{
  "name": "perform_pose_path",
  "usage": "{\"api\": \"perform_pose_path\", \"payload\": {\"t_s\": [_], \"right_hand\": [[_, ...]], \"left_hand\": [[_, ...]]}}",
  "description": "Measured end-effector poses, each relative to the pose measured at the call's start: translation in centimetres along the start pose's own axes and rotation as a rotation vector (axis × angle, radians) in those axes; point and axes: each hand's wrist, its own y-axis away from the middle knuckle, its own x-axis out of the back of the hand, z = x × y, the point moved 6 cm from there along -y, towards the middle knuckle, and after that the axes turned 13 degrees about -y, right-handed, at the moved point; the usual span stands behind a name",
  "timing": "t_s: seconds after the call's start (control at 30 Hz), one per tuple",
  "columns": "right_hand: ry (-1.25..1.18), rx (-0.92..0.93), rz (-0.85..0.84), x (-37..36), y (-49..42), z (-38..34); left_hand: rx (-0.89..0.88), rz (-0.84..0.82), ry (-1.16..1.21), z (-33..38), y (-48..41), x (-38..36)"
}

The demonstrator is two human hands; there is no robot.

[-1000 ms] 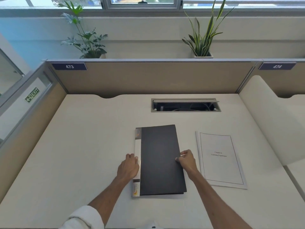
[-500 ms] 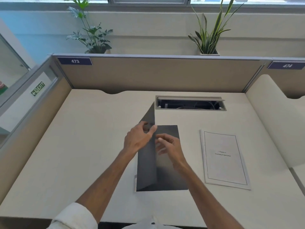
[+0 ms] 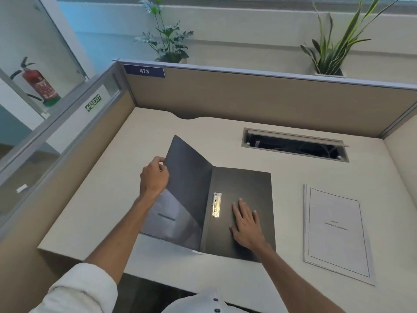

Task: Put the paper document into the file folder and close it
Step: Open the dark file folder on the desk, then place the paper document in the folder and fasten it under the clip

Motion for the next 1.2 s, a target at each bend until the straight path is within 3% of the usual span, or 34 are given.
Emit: {"api": "perform_pose_path", "payload": {"t_s": [0.3,0.5,0.8,0.93,1.07,1.2], "right_hand": [[0.003,0.034,0.104,-1.9,-0.3,0.7],[-0.010,0.040,0.071,-1.9,-0.5,0.9],[0.045,0.037,0.077,-1.5,-0.6,1.0],[0.062,0.015,0.159,0.3,-1.1,0.8],[0.067,-0.036,0.202,1.7,-1.8,1.3],[0.013,-0.112,0.155,1.6,-2.0,2.5]], "left_hand": [[-0.097,-0.227,-0.456,-4.7,2.9,-4.9],[-0.154,-0.520,-0.517,-5.8,5.4,-10.4],[-0.163,-0.458,-0.529,-5.0,5.6,-12.2],[-0.369,-0.402,-0.530,-1.9,5.4,-13.0],[-0.607,-0.534,-0.478,1.7,6.2,-14.9],[-0.664,-0.646,-0.505,3.6,7.0,-17.0]]}}
